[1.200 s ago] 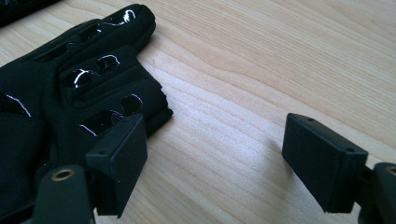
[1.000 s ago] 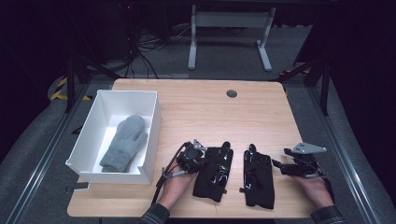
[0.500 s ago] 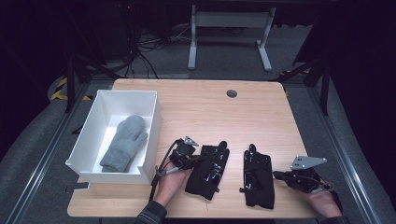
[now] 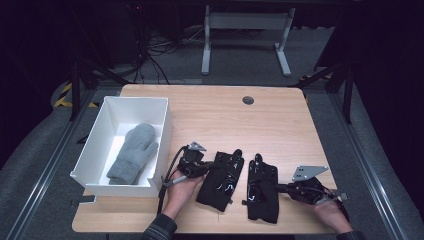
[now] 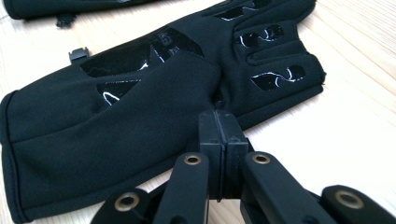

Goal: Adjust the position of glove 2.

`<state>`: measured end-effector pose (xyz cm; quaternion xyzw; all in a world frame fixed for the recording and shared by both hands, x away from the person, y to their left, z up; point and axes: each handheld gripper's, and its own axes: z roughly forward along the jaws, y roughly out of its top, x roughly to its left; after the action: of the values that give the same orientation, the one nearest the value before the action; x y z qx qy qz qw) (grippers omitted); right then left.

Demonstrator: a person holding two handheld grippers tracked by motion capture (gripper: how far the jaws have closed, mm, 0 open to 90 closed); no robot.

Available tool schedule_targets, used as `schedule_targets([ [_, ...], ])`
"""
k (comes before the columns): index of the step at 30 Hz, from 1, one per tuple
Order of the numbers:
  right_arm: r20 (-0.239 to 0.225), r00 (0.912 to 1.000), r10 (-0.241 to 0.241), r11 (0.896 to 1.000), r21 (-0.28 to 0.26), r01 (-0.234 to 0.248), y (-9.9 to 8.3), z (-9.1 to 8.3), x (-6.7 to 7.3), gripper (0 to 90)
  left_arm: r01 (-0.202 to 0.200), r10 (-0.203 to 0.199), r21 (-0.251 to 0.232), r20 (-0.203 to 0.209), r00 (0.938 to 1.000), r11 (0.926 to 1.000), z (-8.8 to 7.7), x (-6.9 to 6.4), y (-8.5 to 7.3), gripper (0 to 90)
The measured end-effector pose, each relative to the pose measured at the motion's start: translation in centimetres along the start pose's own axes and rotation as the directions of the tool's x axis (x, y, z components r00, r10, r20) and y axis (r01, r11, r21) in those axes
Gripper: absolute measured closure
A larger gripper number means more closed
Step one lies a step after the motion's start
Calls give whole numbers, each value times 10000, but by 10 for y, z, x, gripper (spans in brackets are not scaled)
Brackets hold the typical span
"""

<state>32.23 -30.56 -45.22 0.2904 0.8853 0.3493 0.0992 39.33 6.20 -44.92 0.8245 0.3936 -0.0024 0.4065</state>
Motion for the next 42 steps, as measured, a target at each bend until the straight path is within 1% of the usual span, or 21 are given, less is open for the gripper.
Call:
schedule_targets([
  [1,0,10000,0,10000,0,0,0,0,0,900,37,-36,-117,83,10000,9999,-1,0,1,882],
  [3,-120,9998,-138,9999,12,138,5,6,4,900,46,-40,-226,230,9997,9997,-3,-1,3,882],
  [4,-141,9998,-132,9999,8,132,6,7,5,900,73,-60,-326,386,9992,9994,-4,-2,5,882],
  [6,-206,9997,-143,9999,21,144,8,9,6,900,74,-57,-383,440,9990,9992,-5,-3,6,882],
  [7,-250,9995,-191,9998,22,192,10,11,7,900,98,-69,-458,627,9980,9989,-7,-4,7,882],
  [8,-299,9993,-243,9997,19,243,11,13,8,900,102,-66,-504,708,9975,9987,-8,-5,8,882],
  [9,-319,9992,-245,9997,22,246,12,14,8,900,124,-75,-556,878,9961,9984,-10,-7,9,882],
  [11,-404,9987,-308,9995,17,309,16,17,10,900,133,-60,-665,1086,9941,9977,-12,-10,10,883],
  [13,-435,9983,-380,9993,22,381,19,20,12,900,12,79,-744,1227,9924,9972,-14,-15,12,883],
  [16,-497,9978,-443,9990,11,445,23,25,14,900,14,113,-862,1467,9891,9963,-16,-19,15,883],
  [17,-518,9976,-464,9989,-1,465,24,26,15,900,74,74,-912,1611,9869,9958,-17,-20,16,883],
  [19,-580,9969,-530,9986,-17,530,27,29,15,900,72,107,-994,1783,9839,9950,-18,-22,19,884],
  [22,-636,9963,-582,9983,-25,581,31,33,17,900,4,188,-1033,1849,9826,9946,-18,-25,21,884],
  [26,-658,9952,-722,9974,-37,722,38,39,20,900,-13,246,-1114,2079,9778,9938,-17,-31,26,885],
  [30,-756,9944,-740,9973,-83,736,42,44,22,900,-55,285,-1060,2174,9757,9944,-13,-35,29,885],
  [31,-793,9941,-740,9972,-95,735,43,46,23,900,8,227,-1034,2263,9738,9946,-11,-37,30,885],
  [34,-842,9935,-764,9971,-92,759,46,48,25,900,11,233,-1018,2380,9710,9948,-7,-38,31,885],
  [37,-883,9931,-772,9970,-112,765,49,52,26,900,-48,277,-946,2423,9698,9955,-4,-40,32,885],
  [41,-914,9924,-822,9966,-138,813,53,56,29,900,-94,305,-873,2430,9695,9961,0,-42,31,885],
  [42,-937,9921,-832,9965,-163,821,54,57,29,900,-65,262,-813,2424,9698,9967,1,-43,31,885],
])
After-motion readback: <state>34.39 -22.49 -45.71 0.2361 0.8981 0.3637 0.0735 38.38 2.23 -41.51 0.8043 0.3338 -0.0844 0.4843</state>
